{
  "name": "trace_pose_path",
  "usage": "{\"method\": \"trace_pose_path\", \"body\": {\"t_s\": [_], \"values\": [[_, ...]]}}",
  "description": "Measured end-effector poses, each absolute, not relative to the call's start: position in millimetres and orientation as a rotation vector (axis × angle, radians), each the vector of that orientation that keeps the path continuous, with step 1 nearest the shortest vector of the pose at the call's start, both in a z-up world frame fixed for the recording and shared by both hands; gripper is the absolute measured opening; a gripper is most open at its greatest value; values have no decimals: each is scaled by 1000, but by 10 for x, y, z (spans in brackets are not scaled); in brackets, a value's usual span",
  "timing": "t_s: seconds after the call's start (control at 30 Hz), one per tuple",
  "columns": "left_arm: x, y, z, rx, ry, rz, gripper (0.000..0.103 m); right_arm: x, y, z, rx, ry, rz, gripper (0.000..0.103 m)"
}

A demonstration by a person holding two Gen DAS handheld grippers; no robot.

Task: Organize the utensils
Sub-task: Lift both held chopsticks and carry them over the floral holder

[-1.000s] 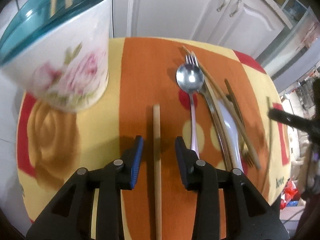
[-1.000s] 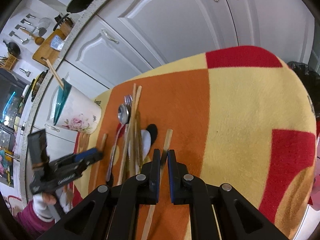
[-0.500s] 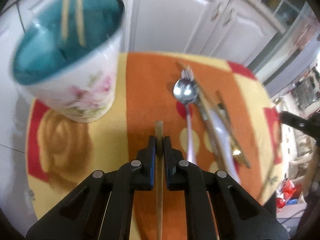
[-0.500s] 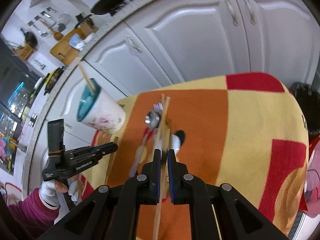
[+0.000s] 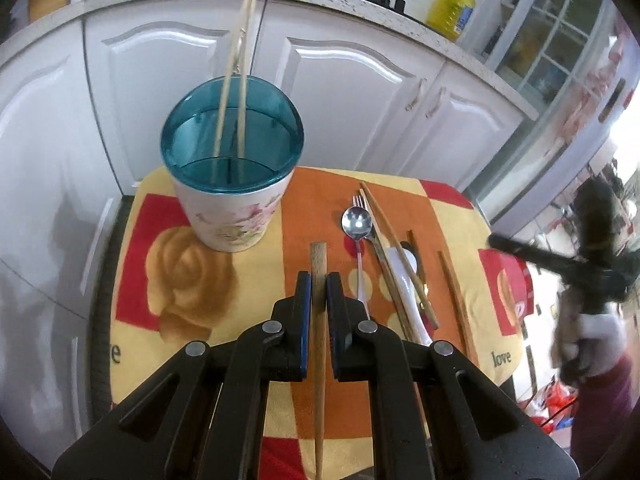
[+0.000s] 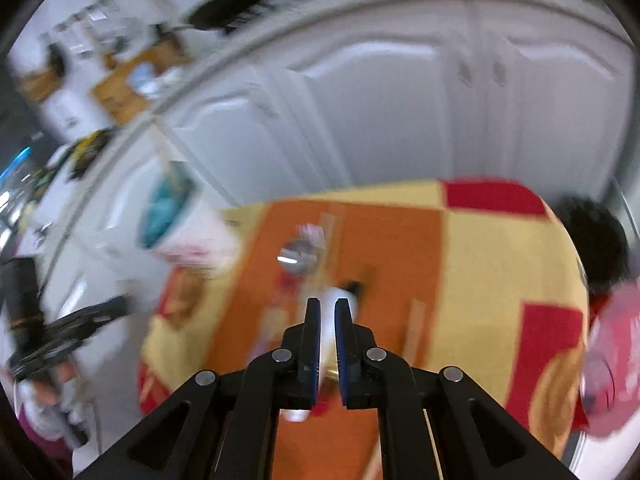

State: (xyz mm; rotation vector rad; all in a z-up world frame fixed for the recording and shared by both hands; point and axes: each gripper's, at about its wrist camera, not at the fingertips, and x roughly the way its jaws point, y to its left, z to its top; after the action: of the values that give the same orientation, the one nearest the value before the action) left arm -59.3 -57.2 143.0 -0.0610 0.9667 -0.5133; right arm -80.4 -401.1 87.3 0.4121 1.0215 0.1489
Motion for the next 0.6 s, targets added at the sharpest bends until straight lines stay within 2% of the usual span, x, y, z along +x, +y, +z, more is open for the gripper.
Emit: {"method": "trace_pose_path", "body": {"t_s": [0.07,0.23,0.3,0.37,0.6], "values": [[-603,-565,1437,-68,961,-511,6,-761,-4100,616,398,1090,81,24],[-608,-557,1458,-76,962,-514,6,-622,-4076,243,358,1168,73,25],[-610,-565,1462,-81,963,-515,6,-550,-4019,159,305,1167,57,21],[-613,-575,1482,-85,962,-516,6,-491,-3964,167,266,1158,48,7],[-690,-532,1701,-103,915,-544,6,-725,-4053,576,359,1059,133,6]]}}
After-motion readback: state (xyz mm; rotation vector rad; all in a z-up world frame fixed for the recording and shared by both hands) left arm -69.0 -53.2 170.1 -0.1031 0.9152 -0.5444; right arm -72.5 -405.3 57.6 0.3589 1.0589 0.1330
